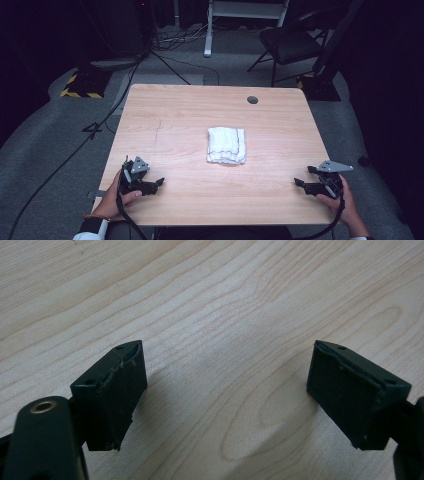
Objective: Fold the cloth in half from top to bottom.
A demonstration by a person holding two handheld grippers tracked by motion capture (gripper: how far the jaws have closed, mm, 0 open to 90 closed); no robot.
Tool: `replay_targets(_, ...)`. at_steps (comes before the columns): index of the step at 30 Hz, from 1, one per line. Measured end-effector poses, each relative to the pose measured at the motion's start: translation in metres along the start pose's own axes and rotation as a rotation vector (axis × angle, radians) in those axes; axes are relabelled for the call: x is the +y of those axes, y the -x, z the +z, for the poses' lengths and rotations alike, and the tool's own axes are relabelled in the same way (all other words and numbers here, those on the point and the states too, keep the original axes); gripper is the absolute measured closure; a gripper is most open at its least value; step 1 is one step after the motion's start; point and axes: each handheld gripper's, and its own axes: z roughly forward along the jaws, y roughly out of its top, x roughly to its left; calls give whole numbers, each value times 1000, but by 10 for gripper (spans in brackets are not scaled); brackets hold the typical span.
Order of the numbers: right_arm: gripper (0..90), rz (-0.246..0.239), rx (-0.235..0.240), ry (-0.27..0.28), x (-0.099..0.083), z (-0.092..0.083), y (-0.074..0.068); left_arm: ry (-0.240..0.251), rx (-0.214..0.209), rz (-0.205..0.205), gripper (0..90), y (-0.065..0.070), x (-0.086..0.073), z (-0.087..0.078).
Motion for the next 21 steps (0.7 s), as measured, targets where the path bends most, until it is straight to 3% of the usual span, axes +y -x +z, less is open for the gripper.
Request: replay_targets(21,195,-1,1,0,0,0,0,-2,-2,-2,165,0,0,0)
